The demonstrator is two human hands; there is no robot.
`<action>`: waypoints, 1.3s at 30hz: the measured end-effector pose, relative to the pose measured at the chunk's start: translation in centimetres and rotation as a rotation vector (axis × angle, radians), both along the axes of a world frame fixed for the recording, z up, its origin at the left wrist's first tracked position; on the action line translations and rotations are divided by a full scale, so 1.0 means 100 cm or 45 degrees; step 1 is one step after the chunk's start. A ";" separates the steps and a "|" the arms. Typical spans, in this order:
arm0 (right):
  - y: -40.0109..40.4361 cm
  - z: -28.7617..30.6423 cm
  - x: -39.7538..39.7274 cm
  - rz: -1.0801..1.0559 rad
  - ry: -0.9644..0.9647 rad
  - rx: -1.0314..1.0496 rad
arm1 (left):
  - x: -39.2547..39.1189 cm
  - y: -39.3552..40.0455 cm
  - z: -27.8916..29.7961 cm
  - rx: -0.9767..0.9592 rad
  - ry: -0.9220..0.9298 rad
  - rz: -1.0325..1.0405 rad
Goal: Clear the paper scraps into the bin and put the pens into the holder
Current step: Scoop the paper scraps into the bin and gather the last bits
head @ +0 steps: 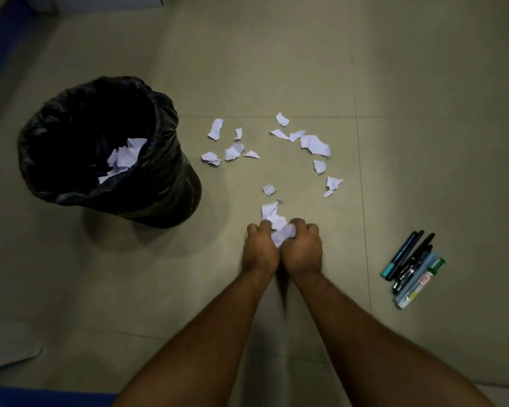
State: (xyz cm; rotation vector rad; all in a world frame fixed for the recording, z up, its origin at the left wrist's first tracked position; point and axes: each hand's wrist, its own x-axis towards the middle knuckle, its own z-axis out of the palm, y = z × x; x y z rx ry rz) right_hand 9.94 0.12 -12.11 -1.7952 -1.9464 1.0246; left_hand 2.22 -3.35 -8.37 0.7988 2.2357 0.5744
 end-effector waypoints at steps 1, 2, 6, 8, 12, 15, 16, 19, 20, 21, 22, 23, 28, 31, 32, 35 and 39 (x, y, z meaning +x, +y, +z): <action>0.009 -0.002 -0.002 0.023 0.040 -0.008 | -0.005 0.008 -0.002 0.057 0.020 -0.007; 0.018 -0.002 -0.004 0.062 0.053 -0.017 | -0.011 0.014 -0.002 0.116 0.067 -0.036; 0.055 0.003 -0.004 0.319 -0.116 0.027 | -0.043 0.028 -0.008 0.105 0.448 -0.335; 0.069 0.001 -0.005 0.464 -0.244 0.181 | -0.060 0.038 -0.012 0.019 0.578 -0.559; 0.095 0.001 -0.015 0.765 -0.403 0.180 | -0.088 0.069 -0.019 -0.251 0.463 -0.932; 0.096 0.004 -0.022 0.844 -0.404 0.178 | -0.087 0.077 -0.021 -0.407 0.596 -1.169; 0.092 0.006 -0.023 0.836 -0.377 0.174 | -0.082 0.075 -0.018 -0.396 0.657 -1.234; 0.080 0.010 -0.023 0.836 -0.370 0.110 | -0.067 0.060 -0.008 -0.179 0.669 -1.166; 0.076 0.010 -0.024 0.837 -0.372 0.096 | -0.064 0.053 -0.010 -0.123 0.661 -1.084; 0.074 0.012 -0.024 0.833 -0.369 0.087 | -0.061 0.046 -0.012 -0.103 0.647 -1.004; 0.071 0.013 -0.025 0.832 -0.363 0.083 | -0.059 0.040 -0.014 -0.093 0.613 -0.915; 0.068 0.012 -0.026 0.824 -0.351 0.083 | -0.056 0.035 -0.014 -0.082 0.570 -0.807; 0.054 0.008 -0.020 0.695 -0.211 -0.004 | -0.047 0.023 -0.017 -0.130 0.454 -0.461; 0.047 0.001 -0.010 0.509 -0.153 -0.028 | -0.048 0.021 -0.017 -0.081 0.314 -0.227; 0.046 -0.001 -0.006 0.430 -0.118 -0.043 | -0.049 0.020 -0.015 -0.068 0.243 -0.119; 0.044 0.004 0.006 0.202 0.041 -0.114 | -0.054 0.016 -0.007 -0.004 0.115 0.101; 0.045 0.033 -0.002 0.031 0.270 -0.275 | -0.061 0.019 0.017 0.104 -0.079 0.256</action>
